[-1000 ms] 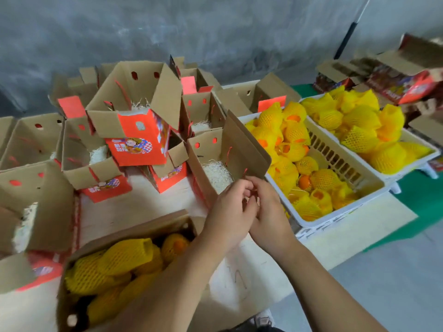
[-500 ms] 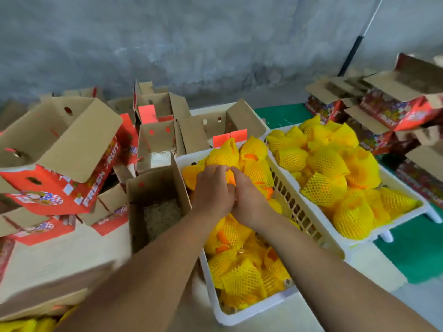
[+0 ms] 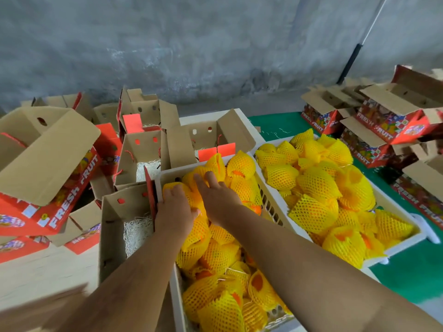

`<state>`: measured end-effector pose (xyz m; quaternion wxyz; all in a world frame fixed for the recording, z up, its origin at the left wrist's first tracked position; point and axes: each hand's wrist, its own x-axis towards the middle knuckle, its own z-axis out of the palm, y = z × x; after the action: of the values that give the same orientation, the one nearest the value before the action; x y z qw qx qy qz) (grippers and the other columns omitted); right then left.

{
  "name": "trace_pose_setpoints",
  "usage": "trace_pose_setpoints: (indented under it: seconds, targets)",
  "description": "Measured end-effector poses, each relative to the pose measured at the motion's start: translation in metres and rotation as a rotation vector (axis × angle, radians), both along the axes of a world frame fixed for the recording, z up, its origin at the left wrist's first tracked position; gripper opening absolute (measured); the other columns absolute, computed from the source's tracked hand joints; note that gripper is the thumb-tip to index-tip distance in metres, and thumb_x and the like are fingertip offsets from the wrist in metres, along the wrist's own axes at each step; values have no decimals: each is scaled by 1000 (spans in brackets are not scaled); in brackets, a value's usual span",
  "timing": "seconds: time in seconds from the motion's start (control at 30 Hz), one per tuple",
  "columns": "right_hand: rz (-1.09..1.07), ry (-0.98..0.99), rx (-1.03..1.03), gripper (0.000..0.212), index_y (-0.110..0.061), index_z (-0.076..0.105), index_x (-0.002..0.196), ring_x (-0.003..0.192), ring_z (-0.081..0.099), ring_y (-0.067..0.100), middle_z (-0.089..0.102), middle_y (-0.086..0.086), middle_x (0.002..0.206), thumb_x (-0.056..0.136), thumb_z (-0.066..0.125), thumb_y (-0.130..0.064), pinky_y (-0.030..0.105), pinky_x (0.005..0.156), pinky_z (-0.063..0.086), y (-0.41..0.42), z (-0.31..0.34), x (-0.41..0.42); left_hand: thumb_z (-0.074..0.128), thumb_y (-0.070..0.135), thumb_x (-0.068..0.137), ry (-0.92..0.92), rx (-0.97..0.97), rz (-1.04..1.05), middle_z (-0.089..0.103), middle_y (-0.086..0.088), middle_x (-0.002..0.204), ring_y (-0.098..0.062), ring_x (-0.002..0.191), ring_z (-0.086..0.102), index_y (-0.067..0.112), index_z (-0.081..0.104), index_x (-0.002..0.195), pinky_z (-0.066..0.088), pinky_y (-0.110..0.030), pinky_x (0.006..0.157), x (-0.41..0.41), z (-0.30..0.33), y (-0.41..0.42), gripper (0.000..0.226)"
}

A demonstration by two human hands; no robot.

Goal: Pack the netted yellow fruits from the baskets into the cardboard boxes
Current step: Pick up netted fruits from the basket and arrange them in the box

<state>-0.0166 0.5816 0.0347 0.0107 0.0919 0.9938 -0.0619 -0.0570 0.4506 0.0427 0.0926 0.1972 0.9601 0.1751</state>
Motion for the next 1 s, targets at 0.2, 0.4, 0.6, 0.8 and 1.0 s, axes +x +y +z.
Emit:
trace_pose_setpoints:
  seconds: [0.2, 0.4, 0.6, 0.8, 1.0]
  targets:
    - [-51, -15, -73, 92, -29, 12, 154, 133, 48, 43, -7, 6, 168, 88, 72, -6, 50, 82, 58, 8, -9, -6, 76, 41, 89, -47, 48, 39, 39, -19, 141, -40, 124, 51, 20, 37, 146, 46, -44, 100, 5, -4, 0, 72]
    - [-135, 48, -223, 98, -34, 6, 157, 113, 59, 43, 15, 7, 150, 86, 68, -8, 46, 76, 57, 14, -24, -8, 88, 30, 74, -11, 307, 121, 34, -15, 133, -40, 105, 56, 14, 43, 131, 50, -39, 85, 21, -9, 2, 75]
    - [-261, 125, -473, 83, -28, 31, 139, 107, 60, 50, 11, 14, 154, 76, 77, -1, 43, 64, 56, 27, -37, 7, 83, 21, 80, -144, 620, 268, 32, -12, 144, -24, 109, 43, 20, 42, 143, 35, -29, 93, 30, -11, 3, 75]
    - [-351, 491, -1004, 71, -32, 33, 117, 103, 59, 31, 50, 16, 132, 74, 86, -14, 28, 62, 49, 5, -32, 54, 79, 30, 87, -469, 1065, 499, 51, -5, 142, -28, 123, 57, 30, 37, 152, 51, -53, 105, 43, 7, 4, 78]
    - [-453, 582, -1452, 66, -39, 50, 137, 90, 69, 18, 71, -5, 111, 79, 77, -56, 22, 59, 54, -43, 4, 99, 77, 29, 92, -902, 1318, 318, 73, -7, 124, -31, 107, 74, 32, 54, 139, 61, -55, 88, 62, 37, -36, 52]
